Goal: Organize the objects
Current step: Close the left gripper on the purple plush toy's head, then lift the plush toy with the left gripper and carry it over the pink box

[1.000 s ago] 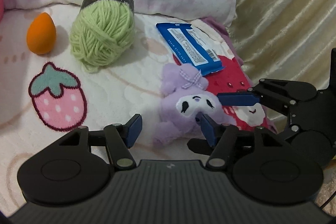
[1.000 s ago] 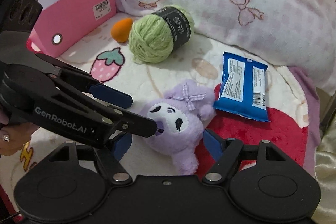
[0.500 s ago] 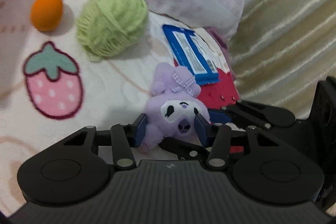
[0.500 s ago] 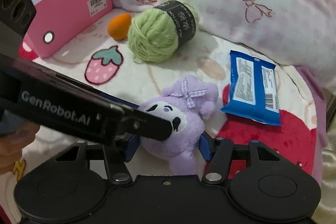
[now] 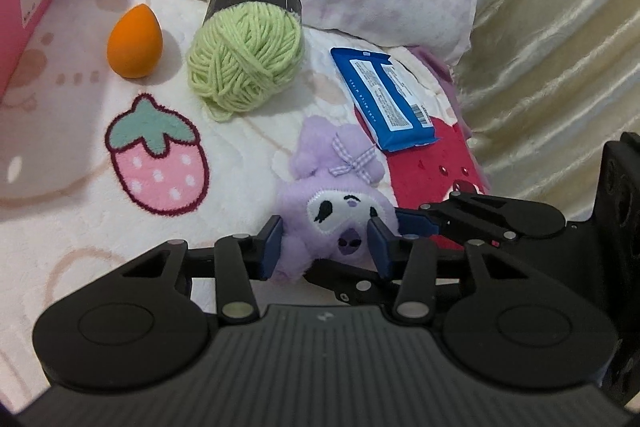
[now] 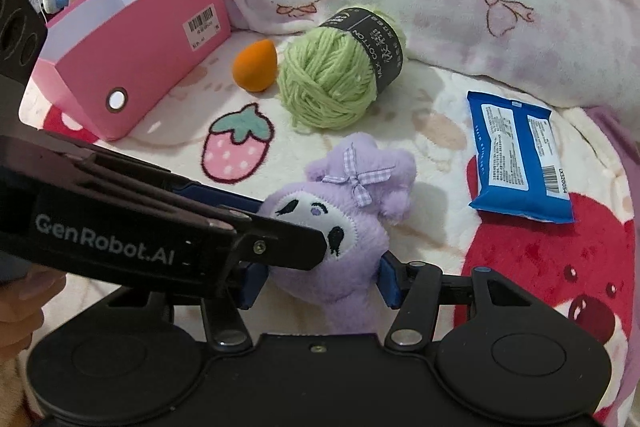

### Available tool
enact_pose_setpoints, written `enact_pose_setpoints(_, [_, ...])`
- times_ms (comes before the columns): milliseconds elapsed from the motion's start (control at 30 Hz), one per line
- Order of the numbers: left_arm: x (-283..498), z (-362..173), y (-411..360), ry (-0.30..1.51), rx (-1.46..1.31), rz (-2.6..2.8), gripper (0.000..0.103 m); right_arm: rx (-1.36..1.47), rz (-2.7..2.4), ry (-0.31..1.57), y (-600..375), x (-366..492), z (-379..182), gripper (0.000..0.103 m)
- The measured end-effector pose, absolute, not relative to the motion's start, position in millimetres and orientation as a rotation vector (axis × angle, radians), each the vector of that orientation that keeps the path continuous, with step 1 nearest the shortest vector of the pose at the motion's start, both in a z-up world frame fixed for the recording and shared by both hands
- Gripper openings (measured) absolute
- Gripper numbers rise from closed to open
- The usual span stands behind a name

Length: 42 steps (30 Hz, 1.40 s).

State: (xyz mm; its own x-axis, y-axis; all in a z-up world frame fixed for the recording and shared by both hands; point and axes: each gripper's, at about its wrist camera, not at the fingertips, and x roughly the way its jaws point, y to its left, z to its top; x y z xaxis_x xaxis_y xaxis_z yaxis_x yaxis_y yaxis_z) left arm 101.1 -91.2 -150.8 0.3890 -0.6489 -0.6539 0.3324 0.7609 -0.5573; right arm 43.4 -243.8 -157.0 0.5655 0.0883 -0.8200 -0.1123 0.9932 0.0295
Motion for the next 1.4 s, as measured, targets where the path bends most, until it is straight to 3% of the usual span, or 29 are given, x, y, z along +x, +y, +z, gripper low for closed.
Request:
enact_pose_setpoints(267, [92,-135,-80,1.091,-0.346,-0.657,0.041,-0.023,0.164,1.003,-231,29,-144,0.061])
enact_pose_setpoints(900, [38,-65,-53,0.973,-0.196,-0.593,0.041,0.058,0.179,0.889,-193,-5,-93,0.061])
enact_pose_setpoints(1400, [7,-31,-17,0.985,-0.171,-0.553,0.041,0.042,0.203,0.848,-148,-29,-65,0.061])
